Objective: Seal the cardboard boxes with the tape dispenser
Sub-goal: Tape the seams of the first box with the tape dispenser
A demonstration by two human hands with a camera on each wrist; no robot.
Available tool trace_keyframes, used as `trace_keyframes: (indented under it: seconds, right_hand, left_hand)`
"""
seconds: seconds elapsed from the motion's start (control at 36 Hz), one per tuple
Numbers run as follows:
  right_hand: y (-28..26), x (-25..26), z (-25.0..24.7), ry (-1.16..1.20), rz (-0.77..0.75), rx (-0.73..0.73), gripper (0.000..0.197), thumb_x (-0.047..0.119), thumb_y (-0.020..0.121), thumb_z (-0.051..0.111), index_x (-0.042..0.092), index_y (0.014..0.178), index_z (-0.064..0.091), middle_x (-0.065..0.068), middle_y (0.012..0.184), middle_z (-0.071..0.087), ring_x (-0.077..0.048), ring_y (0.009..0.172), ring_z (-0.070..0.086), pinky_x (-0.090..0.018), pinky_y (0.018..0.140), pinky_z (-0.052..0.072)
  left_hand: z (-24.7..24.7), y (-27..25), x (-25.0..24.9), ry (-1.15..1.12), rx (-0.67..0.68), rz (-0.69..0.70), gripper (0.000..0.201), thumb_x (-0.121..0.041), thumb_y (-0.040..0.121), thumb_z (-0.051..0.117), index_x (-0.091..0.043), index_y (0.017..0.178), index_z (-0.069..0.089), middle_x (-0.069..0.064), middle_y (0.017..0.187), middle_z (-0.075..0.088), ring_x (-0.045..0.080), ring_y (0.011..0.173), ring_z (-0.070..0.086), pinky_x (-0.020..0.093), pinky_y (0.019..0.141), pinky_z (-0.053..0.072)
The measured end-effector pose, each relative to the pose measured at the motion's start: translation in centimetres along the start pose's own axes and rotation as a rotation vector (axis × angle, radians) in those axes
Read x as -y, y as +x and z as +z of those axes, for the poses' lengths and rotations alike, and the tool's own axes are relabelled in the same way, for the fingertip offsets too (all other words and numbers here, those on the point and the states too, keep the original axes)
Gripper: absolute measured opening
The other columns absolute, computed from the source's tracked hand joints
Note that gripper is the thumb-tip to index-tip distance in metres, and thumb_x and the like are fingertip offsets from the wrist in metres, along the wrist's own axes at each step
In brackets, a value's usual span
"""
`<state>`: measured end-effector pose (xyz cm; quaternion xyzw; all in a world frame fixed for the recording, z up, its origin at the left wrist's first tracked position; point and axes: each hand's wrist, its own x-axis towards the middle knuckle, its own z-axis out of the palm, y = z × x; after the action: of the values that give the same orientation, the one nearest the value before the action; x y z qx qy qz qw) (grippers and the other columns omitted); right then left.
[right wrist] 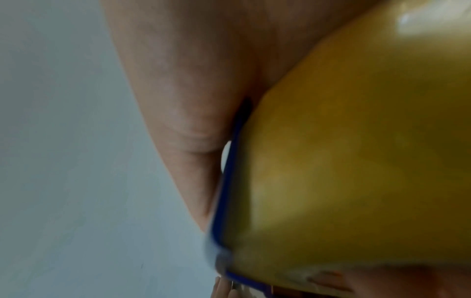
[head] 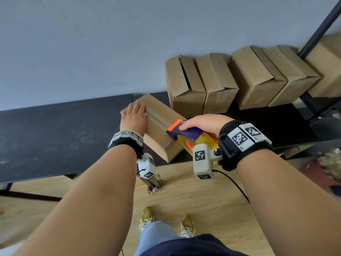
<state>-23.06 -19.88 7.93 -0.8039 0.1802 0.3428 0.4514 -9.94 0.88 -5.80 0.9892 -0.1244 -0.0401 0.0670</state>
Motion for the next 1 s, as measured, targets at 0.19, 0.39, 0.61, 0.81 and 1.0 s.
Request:
trace_keyframes:
  seconds: [0.19,0.39,0.61,0.81,1.0]
  right_hand:
    - [0.5,-0.6,0.2,0.033,0.054,-0.006,0.028,0.041,0.092,0.062,0.014,0.091,0.058,-0.009,0.09,0.066,-0.024,0.087,0.06,-0.032,0.08,0.045]
    - [1.1,-1.5,0.6,0.075,0.097,-0.036,0.028,0.039,0.092,0.062,0.011,0.097,0.06,-0.006,0.085,0.065,-0.018,0.075,0.059,-0.027,0.07,0.042]
    - [2.2,-3.8,1.0,0.098,0.152,-0.158,0.061,0.068,0.07,0.072,0.017,0.103,0.065,-0.005,0.1,0.072,-0.018,0.091,0.067,-0.03,0.079,0.049]
    - [2.1,-5.5,0.9,0.18,0.114,-0.169,0.063,0.065,0.066,0.077,0.015,0.103,0.068,-0.005,0.089,0.076,-0.021,0.084,0.073,-0.034,0.082,0.055]
    - [1.1,-8.5,-0.5,0.071,0.128,-0.178,0.06,0.065,0.066,0.076,0.017,0.1,0.066,-0.004,0.094,0.073,-0.021,0.089,0.069,-0.037,0.089,0.052]
  left_hand:
    - [1.0,-3.2,-3.2,-0.132,0.006,0.035,0.05,-0.032,0.104,0.018,-0.025,0.153,0.012,-0.003,0.161,0.002,0.018,0.148,-0.003,0.043,0.12,0.001]
    - [2.1,-4.2,-4.4,-0.106,0.025,0.14,0.049,-0.032,0.104,0.015,-0.027,0.153,0.009,-0.005,0.161,0.0,0.018,0.148,-0.006,0.047,0.119,-0.004]
    - [2.6,-4.0,-4.7,-0.102,0.011,0.114,0.049,-0.032,0.105,0.014,-0.026,0.153,0.013,-0.005,0.161,0.005,0.019,0.148,-0.008,0.049,0.117,-0.012]
    - [2.3,-4.0,-4.7,-0.056,0.04,0.12,0.049,-0.031,0.105,0.014,-0.025,0.153,0.012,-0.004,0.161,0.002,0.02,0.148,-0.01,0.051,0.117,-0.011]
    - [2.3,-3.5,-5.1,-0.046,0.076,0.093,0.049,-0.033,0.104,0.013,-0.026,0.153,0.013,-0.006,0.161,0.003,0.019,0.148,-0.009,0.052,0.117,-0.01]
